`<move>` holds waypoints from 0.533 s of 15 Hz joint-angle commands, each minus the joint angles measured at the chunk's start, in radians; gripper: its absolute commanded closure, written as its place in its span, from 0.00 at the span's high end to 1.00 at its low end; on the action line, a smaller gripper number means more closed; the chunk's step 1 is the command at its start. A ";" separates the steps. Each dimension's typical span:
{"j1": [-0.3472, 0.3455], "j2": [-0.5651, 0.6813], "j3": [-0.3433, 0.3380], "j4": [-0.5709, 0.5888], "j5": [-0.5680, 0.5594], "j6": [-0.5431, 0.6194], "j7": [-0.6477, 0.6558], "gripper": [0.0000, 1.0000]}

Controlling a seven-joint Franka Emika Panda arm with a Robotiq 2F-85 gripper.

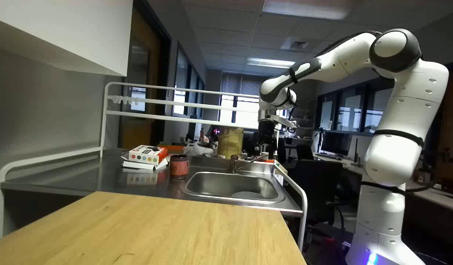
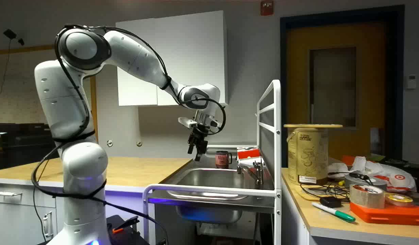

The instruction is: Place the brown mug in the sink

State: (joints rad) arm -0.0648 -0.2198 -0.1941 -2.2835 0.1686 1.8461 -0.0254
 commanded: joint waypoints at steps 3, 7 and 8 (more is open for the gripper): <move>-0.022 0.002 0.020 0.003 0.004 0.000 -0.004 1.00; -0.021 0.009 0.020 0.016 0.011 -0.007 -0.005 1.00; -0.022 0.016 0.023 0.025 0.009 -0.011 0.001 1.00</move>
State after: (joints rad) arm -0.0677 -0.2179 -0.1911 -2.2832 0.1686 1.8488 -0.0254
